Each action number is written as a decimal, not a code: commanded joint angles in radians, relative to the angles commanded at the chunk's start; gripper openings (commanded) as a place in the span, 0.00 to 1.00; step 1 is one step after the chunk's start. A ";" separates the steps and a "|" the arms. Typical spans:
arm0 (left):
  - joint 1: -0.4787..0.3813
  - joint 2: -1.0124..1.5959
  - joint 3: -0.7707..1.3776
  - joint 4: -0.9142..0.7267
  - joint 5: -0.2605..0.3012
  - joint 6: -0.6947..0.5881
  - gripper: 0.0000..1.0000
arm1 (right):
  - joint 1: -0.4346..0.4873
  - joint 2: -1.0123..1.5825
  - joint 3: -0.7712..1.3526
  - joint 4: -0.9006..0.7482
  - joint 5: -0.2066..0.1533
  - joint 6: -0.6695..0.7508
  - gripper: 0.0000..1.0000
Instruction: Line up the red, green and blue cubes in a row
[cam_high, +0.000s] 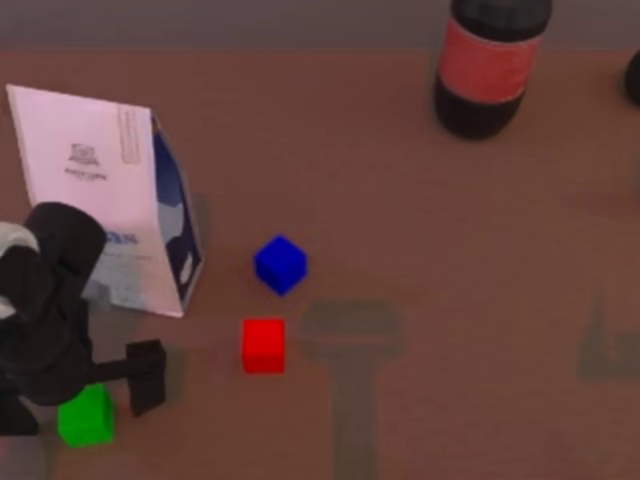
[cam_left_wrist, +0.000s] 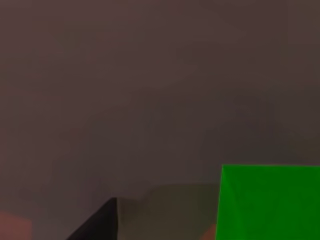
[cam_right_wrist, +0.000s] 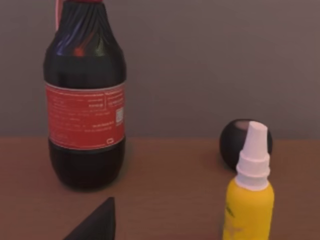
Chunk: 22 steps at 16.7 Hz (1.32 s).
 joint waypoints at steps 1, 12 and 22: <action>0.000 0.000 0.000 0.000 0.000 0.000 0.70 | 0.000 0.000 0.000 0.000 0.000 0.000 1.00; 0.000 0.000 0.000 0.000 0.000 0.000 0.00 | 0.000 0.000 0.000 0.000 0.000 0.000 1.00; 0.003 -0.043 0.031 -0.053 -0.006 0.005 0.00 | 0.000 0.000 0.000 0.000 0.000 0.000 1.00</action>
